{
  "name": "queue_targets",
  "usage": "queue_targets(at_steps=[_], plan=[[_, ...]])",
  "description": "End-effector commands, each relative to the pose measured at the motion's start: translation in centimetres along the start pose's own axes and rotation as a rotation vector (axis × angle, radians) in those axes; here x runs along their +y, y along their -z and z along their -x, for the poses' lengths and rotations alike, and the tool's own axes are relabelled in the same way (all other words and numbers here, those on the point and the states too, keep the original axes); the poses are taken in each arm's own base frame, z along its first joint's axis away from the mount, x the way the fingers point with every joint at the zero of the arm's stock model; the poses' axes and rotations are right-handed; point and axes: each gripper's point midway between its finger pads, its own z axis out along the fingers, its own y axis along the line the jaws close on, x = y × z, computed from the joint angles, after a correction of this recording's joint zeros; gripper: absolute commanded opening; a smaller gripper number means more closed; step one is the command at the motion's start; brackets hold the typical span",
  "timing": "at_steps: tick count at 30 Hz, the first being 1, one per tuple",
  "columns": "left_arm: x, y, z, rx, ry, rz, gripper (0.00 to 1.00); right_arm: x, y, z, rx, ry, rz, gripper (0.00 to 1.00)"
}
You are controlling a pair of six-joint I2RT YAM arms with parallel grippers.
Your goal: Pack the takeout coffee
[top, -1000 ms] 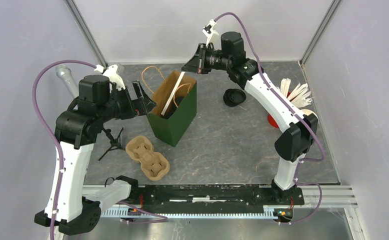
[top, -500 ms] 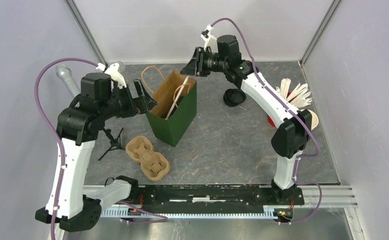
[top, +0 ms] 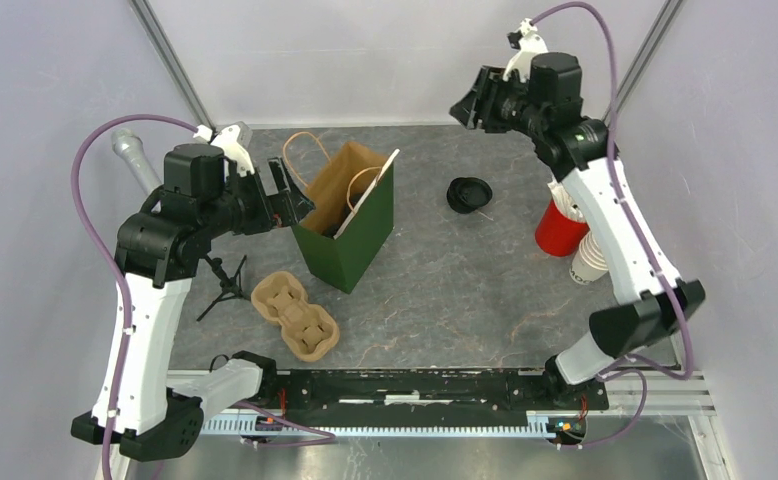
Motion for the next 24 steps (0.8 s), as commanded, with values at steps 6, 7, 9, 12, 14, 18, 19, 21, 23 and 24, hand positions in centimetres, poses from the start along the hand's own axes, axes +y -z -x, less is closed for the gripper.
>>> queue_targets(at_steps=[6,7,9,12,14,18,19,21,23,24], plan=[[0.0,0.0,0.1,-0.022,-0.022,-0.009,1.0,-13.2,14.0,-1.8,0.039,0.1,-0.702,0.59],[0.0,-0.1,0.0,-0.017,-0.02,-0.012,1.0,-14.4,15.0,-2.5,0.053,0.088,-0.729,0.57],[0.1,-0.2,-0.2,-0.012,-0.017,-0.01,1.0,-16.7,16.8,-3.1,0.068,0.082,-0.794,0.52],[0.1,-0.1,-0.3,-0.013,-0.017,-0.01,1.0,-18.8,18.5,-4.1,0.128,0.088,-0.852,0.45],[0.2,-0.1,-0.3,-0.013,-0.019,-0.01,1.0,-20.4,19.8,-5.0,0.17,0.07,-0.923,0.44],[0.1,-0.1,-0.5,-0.018,-0.013,-0.016,1.0,-22.0,20.3,-5.3,0.15,0.041,-0.982,0.44],[0.0,-0.1,-0.5,-0.018,-0.011,-0.023,1.0,-22.3,20.1,-5.2,0.13,0.024,-0.991,0.44],[-0.2,-0.1,-0.6,-0.016,-0.006,-0.034,1.0,-23.0,19.8,-5.1,0.068,-0.028,-0.996,0.41],[-0.3,0.0,-0.7,-0.011,-0.005,-0.041,1.0,-23.3,20.1,-5.4,0.041,-0.08,-1.005,0.39],[-0.3,0.0,-0.8,-0.01,-0.003,-0.043,1.0,-23.4,20.4,-5.7,0.04,-0.092,-1.017,0.4]])
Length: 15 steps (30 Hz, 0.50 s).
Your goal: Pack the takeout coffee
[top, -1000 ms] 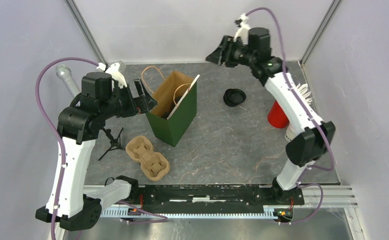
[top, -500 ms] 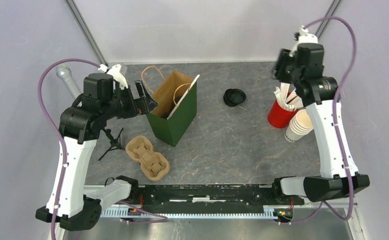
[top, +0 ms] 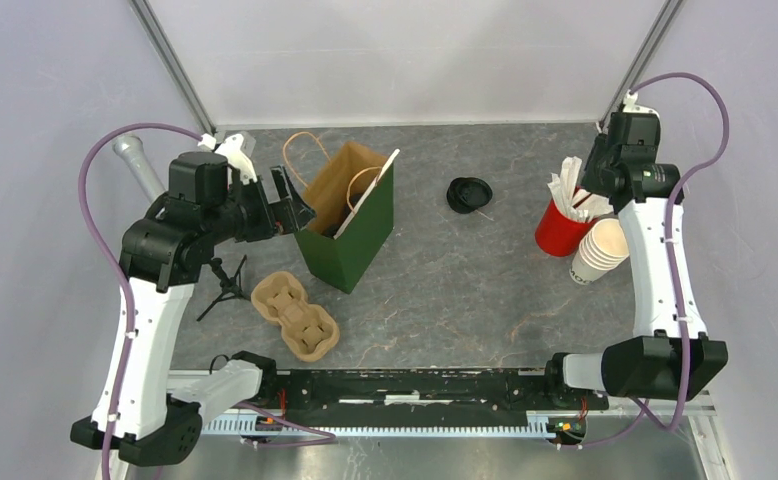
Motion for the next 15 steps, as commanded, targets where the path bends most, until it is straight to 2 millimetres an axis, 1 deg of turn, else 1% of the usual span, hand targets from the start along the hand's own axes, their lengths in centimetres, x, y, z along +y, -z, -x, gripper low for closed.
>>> queue_targets(at_steps=[1,2,4,7,9,12,15], plan=[[-1.0,0.6,0.4,-0.033,-0.007,-0.058,1.0,-1.3,0.2,0.3,-0.053,-0.119,-0.052,0.42],[-1.0,0.7,0.3,-0.034,-0.007,-0.061,1.0,-1.9,0.5,-0.2,-0.047,-0.126,-0.08,0.45],[-1.0,0.8,0.1,-0.033,-0.006,-0.062,1.0,-2.9,1.4,-1.1,-0.041,-0.143,-0.125,0.46],[-0.7,0.9,-0.2,-0.034,-0.006,-0.056,1.0,-3.8,2.7,-1.4,-0.054,-0.152,-0.149,0.46],[-0.6,0.7,-0.4,-0.029,-0.01,-0.051,1.0,-4.0,3.2,-1.6,-0.063,-0.159,-0.154,0.45],[-0.6,0.2,-0.5,-0.018,-0.013,-0.058,1.0,-3.9,2.8,-2.2,-0.06,-0.177,-0.147,0.45],[-0.7,-0.1,-0.5,-0.014,-0.012,-0.064,1.0,-2.6,1.8,-1.9,-0.091,-0.188,-0.074,0.41]])
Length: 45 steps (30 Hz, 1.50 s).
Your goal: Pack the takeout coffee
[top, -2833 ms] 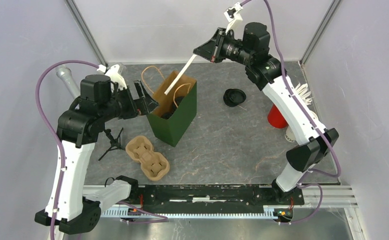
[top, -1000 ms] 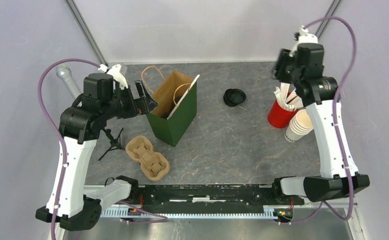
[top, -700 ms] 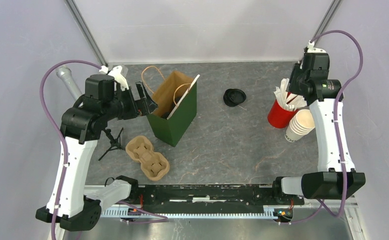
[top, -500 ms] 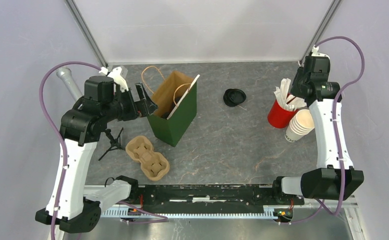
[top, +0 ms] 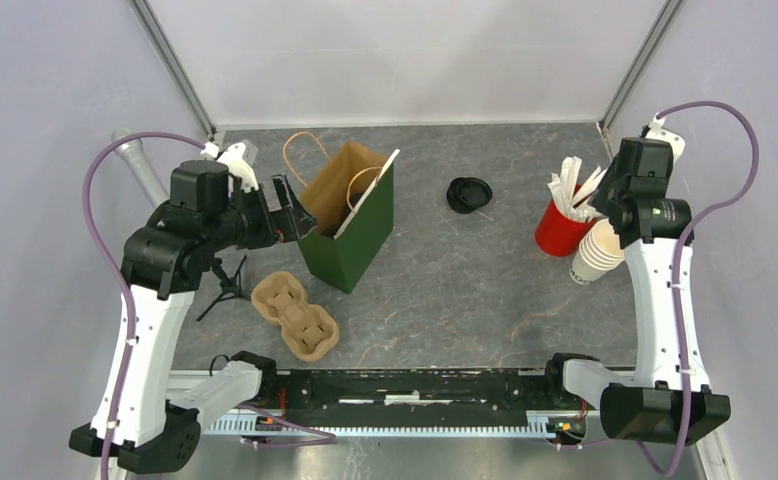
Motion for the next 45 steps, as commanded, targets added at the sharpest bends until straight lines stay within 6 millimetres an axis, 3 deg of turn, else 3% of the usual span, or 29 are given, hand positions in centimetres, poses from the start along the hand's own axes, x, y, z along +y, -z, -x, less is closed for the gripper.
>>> queue_targets(at_steps=[1,6,11,16,23,28,30,33,45], plan=[[-0.8,-0.4,0.8,-0.025,-0.012,-0.04,1.0,1.3,-1.4,-0.1,-0.025,-0.053,0.05,0.4],[-0.7,-0.3,0.7,-0.03,-0.009,-0.037,1.0,2.0,-2.9,-1.4,0.01,-0.028,0.073,0.4],[-0.7,-0.1,0.9,-0.04,-0.006,-0.034,1.0,1.7,-4.0,-1.6,0.006,-0.005,0.039,0.39],[-0.8,-0.2,1.0,-0.037,-0.009,-0.038,1.0,1.2,-4.3,-0.9,-0.013,0.028,0.008,0.35],[-0.8,-0.4,1.1,-0.033,-0.018,-0.035,1.0,0.8,-4.3,-1.6,0.005,0.041,-0.005,0.31],[-0.6,-0.4,1.0,-0.034,-0.025,-0.032,1.0,0.6,-4.1,-1.5,-0.001,0.047,-0.01,0.21],[-0.5,-0.5,0.8,-0.029,-0.025,-0.027,1.0,0.5,-3.8,-1.2,-0.006,0.047,-0.013,0.11],[-0.5,-0.7,0.5,-0.02,-0.023,-0.033,1.0,0.3,-3.0,-0.1,-0.029,0.062,-0.011,0.0],[-0.6,-0.9,0.5,-0.012,-0.021,-0.039,1.0,0.6,5.3,7.8,-0.157,0.096,0.079,0.0]])
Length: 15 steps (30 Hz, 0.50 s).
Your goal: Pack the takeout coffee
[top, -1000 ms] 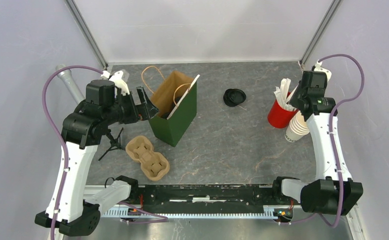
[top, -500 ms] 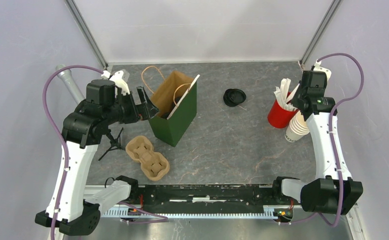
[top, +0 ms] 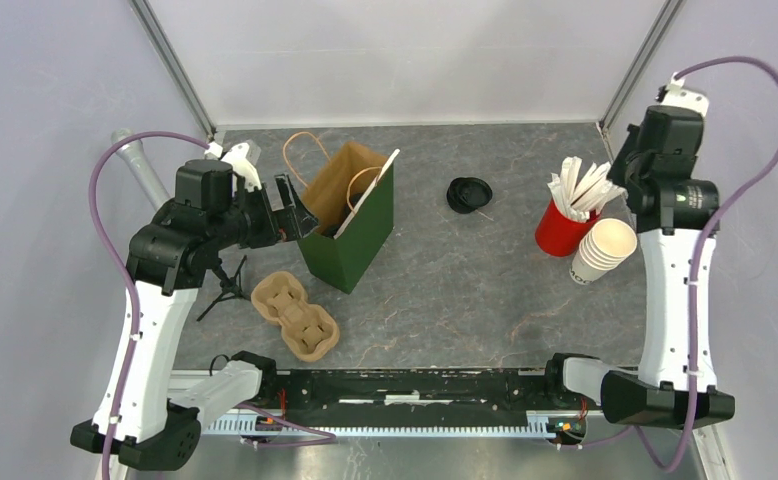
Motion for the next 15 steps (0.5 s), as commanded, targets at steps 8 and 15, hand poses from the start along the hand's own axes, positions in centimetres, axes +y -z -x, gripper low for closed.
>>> queue_targets(at_steps=[8,15], plan=[[-0.9,0.2,0.6,-0.028,-0.02,-0.051,1.0,-0.6,7.4,6.8,-0.125,0.038,0.07,0.0],[-0.9,-0.1,0.1,-0.023,-0.003,-0.06,1.0,1.5,10.2,9.1,-0.278,0.031,0.235,0.0]])
